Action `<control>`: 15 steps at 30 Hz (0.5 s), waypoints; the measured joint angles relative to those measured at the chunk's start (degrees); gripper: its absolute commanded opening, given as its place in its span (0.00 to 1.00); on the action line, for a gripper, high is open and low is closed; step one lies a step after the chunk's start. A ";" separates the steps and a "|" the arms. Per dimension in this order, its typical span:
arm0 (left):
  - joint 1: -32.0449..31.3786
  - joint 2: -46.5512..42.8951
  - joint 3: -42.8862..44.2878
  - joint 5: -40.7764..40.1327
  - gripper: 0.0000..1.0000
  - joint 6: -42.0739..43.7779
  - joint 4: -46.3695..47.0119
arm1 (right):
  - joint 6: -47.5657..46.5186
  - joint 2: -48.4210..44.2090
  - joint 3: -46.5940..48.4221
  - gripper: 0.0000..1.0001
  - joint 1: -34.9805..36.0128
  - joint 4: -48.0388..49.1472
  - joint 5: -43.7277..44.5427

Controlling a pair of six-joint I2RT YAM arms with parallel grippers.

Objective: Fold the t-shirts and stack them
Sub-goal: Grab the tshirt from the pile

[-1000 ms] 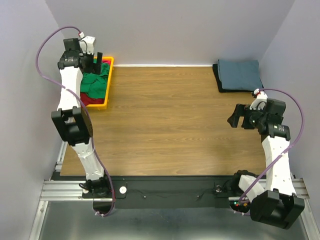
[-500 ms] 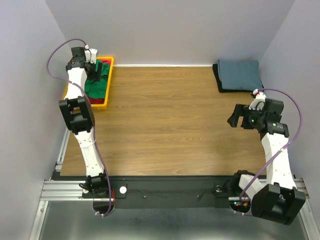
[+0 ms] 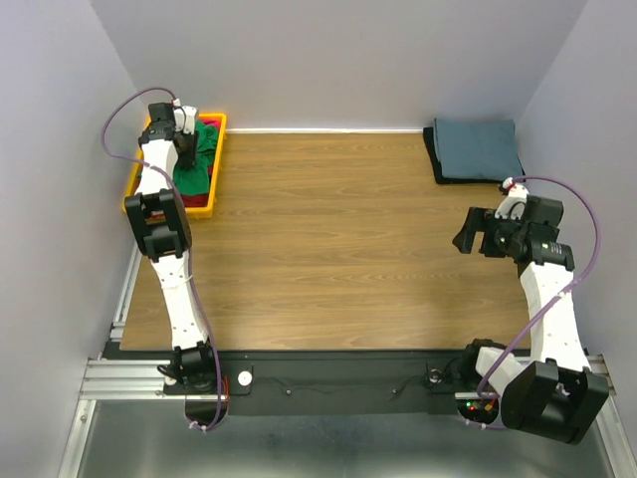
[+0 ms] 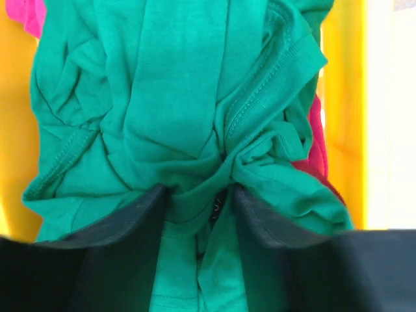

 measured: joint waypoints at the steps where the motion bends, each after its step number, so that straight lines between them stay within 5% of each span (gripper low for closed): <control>1: 0.04 0.09 0.11 0.02 0.31 -0.09 0.13 | 0.00 0.04 0.00 1.00 0.00 -0.02 0.00; 4: 0.20 0.11 0.83 0.42 0.00 -0.42 0.50 | 0.00 0.07 0.00 1.00 0.00 0.00 0.02; 15: 0.24 -9.51 1.64 1.51 0.00 0.57 0.37 | -0.02 -0.55 -0.02 1.00 0.00 0.00 -0.13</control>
